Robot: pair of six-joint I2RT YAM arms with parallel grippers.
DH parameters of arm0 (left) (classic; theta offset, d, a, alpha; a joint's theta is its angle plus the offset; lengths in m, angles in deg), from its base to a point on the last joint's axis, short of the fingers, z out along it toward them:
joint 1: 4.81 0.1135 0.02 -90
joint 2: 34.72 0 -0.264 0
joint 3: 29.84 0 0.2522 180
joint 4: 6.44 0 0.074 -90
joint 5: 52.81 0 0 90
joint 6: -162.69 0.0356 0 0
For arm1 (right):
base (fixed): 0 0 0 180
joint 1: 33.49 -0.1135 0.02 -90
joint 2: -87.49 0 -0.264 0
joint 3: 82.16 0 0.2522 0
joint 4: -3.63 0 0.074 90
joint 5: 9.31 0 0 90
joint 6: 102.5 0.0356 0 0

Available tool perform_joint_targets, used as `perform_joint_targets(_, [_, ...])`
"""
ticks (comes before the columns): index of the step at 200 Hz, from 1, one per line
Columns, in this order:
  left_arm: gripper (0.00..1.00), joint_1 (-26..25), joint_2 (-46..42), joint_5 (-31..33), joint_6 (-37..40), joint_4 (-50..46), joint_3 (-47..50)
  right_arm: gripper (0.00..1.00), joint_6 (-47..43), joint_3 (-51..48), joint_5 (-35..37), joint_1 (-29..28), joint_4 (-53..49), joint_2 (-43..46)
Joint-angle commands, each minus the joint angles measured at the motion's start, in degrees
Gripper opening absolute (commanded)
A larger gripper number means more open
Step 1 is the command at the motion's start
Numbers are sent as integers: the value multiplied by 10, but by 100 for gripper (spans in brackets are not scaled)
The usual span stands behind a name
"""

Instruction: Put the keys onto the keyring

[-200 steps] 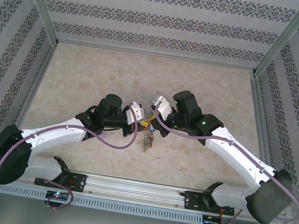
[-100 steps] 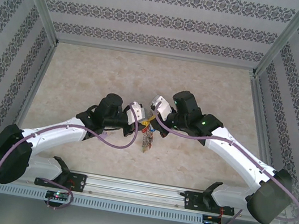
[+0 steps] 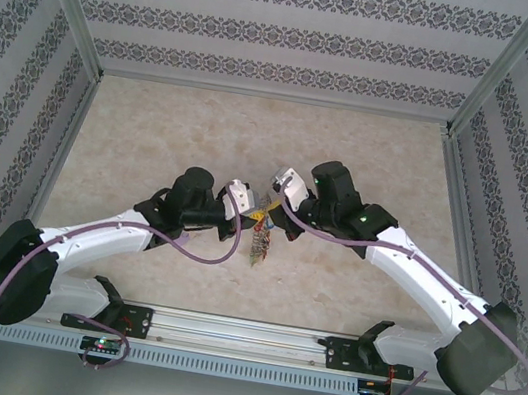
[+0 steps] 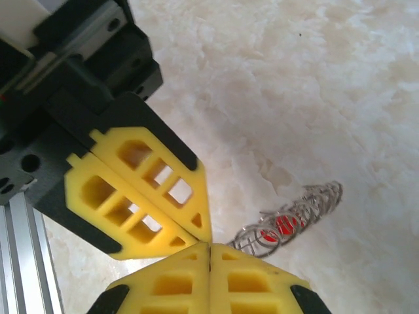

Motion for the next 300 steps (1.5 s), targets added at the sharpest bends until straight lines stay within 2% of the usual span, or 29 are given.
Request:
perform_joint_targets(1, [0, -5, -13, 3, -22, 67, 19, 0, 31, -16, 2, 15, 29, 12])
perform_joint_targets(46, [0, -5, 5, 6, -42, 112, 44, 0, 41, -23, -11, 20, 47, 2])
perform_joint_targets(86, [0, -5, 22, 4, -43, 110, 47, 0, 47, -21, -34, 18, 62, -3])
perform_joint_targets(96, [7, -5, 25, 3, -42, 101, 44, 0, 46, -21, -39, 17, 63, -3])
perform_joint_targets(115, [12, -5, 26, 2, -38, 92, 39, 0, 45, -22, -44, 15, 62, -2])
perform_joint_targets(175, [19, -6, 38, -9, -20, 64, 15, 0, 38, -18, -52, 13, 57, -3])
perform_joint_targets(300, [20, -7, 43, -24, 7, 21, -12, 0, 31, -9, -63, 7, 55, -14])
